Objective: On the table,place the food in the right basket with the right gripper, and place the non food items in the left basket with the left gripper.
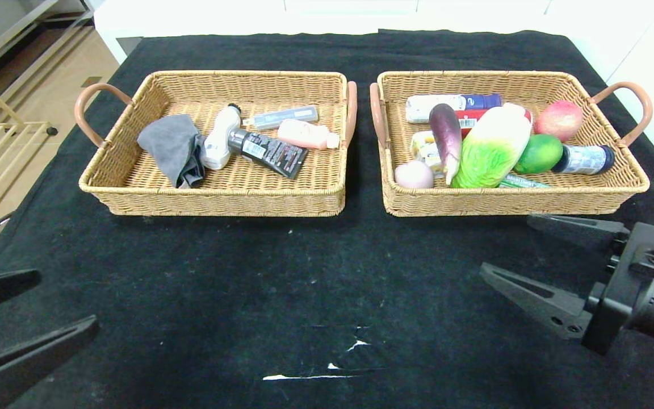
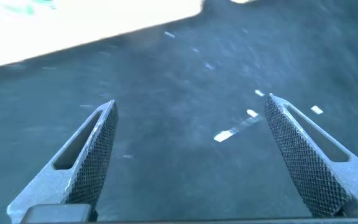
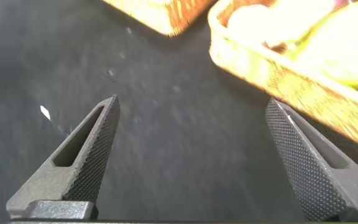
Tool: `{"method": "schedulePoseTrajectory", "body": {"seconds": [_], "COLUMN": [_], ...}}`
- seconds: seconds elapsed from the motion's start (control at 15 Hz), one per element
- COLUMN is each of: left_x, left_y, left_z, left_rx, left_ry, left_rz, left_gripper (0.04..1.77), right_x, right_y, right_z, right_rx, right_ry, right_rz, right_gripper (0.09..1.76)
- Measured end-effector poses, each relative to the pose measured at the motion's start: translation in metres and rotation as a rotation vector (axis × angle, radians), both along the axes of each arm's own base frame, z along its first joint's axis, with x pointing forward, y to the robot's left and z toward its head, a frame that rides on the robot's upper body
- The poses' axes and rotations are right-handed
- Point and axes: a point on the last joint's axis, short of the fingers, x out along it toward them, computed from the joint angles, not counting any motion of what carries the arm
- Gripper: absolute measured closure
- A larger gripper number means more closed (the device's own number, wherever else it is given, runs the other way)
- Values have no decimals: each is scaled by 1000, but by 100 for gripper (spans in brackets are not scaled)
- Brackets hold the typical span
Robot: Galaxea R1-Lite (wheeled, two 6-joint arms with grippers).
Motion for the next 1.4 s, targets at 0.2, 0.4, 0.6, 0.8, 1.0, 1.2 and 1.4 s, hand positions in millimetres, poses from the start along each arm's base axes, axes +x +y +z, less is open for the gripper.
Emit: {"method": "schedulePoseTrajectory", "body": {"seconds": [0.2, 0.4, 0.6, 0.8, 1.0, 1.2, 1.4], "left_x": [-19, -48, -81, -108, -125, -140, -145], "left_y": [10, 19, 25, 26, 23, 19, 15], "left_z": [2, 9, 19, 28, 22, 12, -11], "left_rx": [-11, -14, -18, -20, 16, 22, 21], "left_ry": [-39, -60, -89, -139, -155, -178, -131], "left_rz": [70, 154, 212, 263, 325, 325, 321], "left_gripper": [10, 10, 9, 9, 9, 9, 9], "right_x": [-30, -67, -101, -138, -170, -193, -209], "right_y": [-21, -50, -80, -100, -107, -107, -103], "right_z": [10, 24, 29, 25, 10, -12, -33], "right_rx": [-56, -87, -80, -69, -57, -26, 26], "right_ry": [65, 93, 87, 90, 85, 103, 115], "right_rz": [-78, -200, -348, -505, -637, -691, -662], "right_gripper": [14, 14, 14, 14, 14, 14, 14]}}
